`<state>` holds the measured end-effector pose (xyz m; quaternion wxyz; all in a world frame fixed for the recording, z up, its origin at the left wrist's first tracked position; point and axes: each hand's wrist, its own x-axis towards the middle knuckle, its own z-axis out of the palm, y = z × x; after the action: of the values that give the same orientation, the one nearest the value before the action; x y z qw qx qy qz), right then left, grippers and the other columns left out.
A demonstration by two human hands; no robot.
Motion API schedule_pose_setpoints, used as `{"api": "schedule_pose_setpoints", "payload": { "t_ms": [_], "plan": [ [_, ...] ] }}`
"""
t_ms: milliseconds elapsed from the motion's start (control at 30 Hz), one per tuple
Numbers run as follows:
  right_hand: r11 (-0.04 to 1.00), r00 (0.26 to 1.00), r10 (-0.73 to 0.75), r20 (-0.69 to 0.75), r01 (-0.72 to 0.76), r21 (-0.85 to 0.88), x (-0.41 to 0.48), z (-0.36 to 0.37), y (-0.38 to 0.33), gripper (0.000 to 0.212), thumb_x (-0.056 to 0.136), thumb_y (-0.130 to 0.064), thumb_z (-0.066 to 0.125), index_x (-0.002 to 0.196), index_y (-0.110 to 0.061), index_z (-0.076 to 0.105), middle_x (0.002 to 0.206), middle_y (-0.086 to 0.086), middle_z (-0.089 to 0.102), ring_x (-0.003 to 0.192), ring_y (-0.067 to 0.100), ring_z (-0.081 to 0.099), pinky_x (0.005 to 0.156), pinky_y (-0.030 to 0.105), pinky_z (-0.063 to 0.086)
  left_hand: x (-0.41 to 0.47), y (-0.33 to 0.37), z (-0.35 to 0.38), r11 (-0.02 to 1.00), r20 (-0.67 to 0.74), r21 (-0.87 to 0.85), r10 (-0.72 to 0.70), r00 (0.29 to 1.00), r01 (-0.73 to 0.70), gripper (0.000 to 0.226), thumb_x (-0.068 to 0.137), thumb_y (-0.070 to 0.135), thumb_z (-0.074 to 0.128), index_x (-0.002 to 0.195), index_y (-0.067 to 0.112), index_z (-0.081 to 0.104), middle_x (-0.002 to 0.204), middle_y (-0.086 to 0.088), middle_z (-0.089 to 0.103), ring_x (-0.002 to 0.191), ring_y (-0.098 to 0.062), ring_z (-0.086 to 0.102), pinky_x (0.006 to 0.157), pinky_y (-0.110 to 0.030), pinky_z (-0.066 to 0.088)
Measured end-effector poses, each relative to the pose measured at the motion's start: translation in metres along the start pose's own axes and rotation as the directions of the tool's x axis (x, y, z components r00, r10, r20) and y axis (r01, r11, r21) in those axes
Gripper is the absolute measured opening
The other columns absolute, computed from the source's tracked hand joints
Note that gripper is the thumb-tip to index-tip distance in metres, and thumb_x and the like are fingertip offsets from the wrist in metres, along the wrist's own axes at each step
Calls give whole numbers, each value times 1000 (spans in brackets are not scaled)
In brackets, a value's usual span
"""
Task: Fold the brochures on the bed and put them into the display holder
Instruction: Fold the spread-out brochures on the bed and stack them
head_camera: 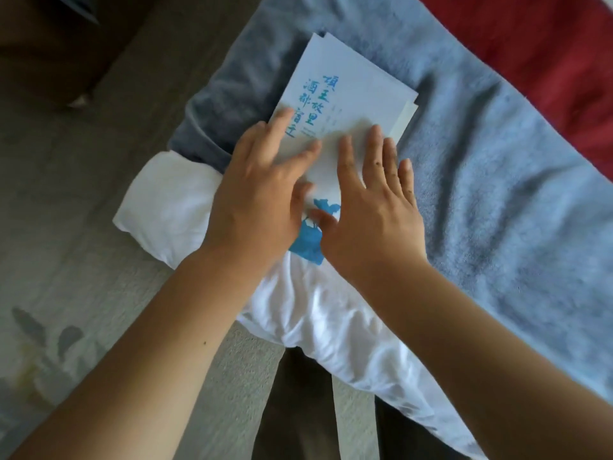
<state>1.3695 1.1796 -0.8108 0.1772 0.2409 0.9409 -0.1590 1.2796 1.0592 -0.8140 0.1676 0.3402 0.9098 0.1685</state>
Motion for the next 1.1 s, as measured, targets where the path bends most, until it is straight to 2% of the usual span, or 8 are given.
{"api": "schedule_pose_setpoints", "payload": {
  "t_ms": [167, 267, 400, 533, 667, 767, 933, 1100],
  "plan": [
    [991, 977, 57, 207, -31, -129, 25, -18, -11, 104, 91, -58, 68, 164, -10, 12, 169, 27, 4, 158, 37, 14, 126, 42, 16, 8, -2, -9, 992, 198, 126, -32, 980, 7, 73, 98, 38, 66, 161, 32, 30, 173, 3, -3, 157, -21, 10, 116, -39, 38],
    [981, 961, 107, 253, -61, -185, 40, -25, -17, 99, 75, -53, 86, 148, -5, 39, 150, 24, 38, 135, 37, 46, 93, 39, 46, 15, 4, -9, 967, 338, 255, -94, 937, 5, 82, 100, 37, 64, 163, 36, 11, 170, 3, -20, 158, -22, -1, 111, -39, 42],
    [982, 929, 69, 364, 2, -191, 55, -32, -16, 97, 69, -56, 88, 140, -5, 46, 134, 20, 47, 122, 34, 54, 78, 35, 42, 37, 17, -15, 947, 502, 318, -208, 840, 45, 98, 93, 49, 65, 164, 31, -1, 167, -3, -29, 158, -31, -10, 113, -48, 39],
    [963, 923, 32, 382, 74, -259, 58, -19, -7, 107, 78, -59, 78, 154, -4, 27, 152, 28, 34, 137, 38, 44, 94, 40, 50, 39, 20, -1, 949, 490, 308, -217, 844, 65, 81, 96, 42, 41, 164, 27, -1, 168, -8, -26, 157, -35, -9, 112, -48, 39],
    [961, 905, 90, 416, 32, -276, 67, 1, -8, 112, 84, -58, 73, 157, 2, 13, 160, 36, 19, 149, 44, 29, 98, 40, 52, 37, 5, 14, 958, 482, 272, -217, 849, 91, 87, 96, 46, 49, 163, 32, -4, 167, -4, -31, 157, -31, -14, 115, -44, 36],
    [964, 903, 78, 423, 40, -262, 70, 4, -6, 111, 87, -58, 69, 158, 2, 8, 162, 37, 14, 153, 47, 21, 100, 41, 51, 44, 12, 17, 955, 491, 273, -242, 837, 116, 79, 90, 39, 22, 164, 28, -3, 167, -7, -30, 157, -34, -15, 119, -47, 29],
    [978, 912, 69, 405, 19, -209, 67, 6, -5, 109, 89, -54, 71, 158, 2, 7, 162, 37, 12, 151, 48, 22, 97, 42, 51, 34, -3, 17, 966, 453, 247, -186, 872, 78, 89, 99, 32, 61, 162, 39, -1, 166, 5, -32, 158, -23, -14, 113, -38, 39],
    [998, 966, 17, 258, 0, -68, 45, 11, -3, 106, 96, -46, 67, 163, -2, -3, 167, 32, -2, 157, 46, 3, 120, 43, 32, 19, -5, 5, 993, 325, 106, -84, 942, 52, 116, 76, 31, 88, 163, 37, 12, 169, 5, -25, 159, -21, -2, 111, -38, 43]
  ]
}}
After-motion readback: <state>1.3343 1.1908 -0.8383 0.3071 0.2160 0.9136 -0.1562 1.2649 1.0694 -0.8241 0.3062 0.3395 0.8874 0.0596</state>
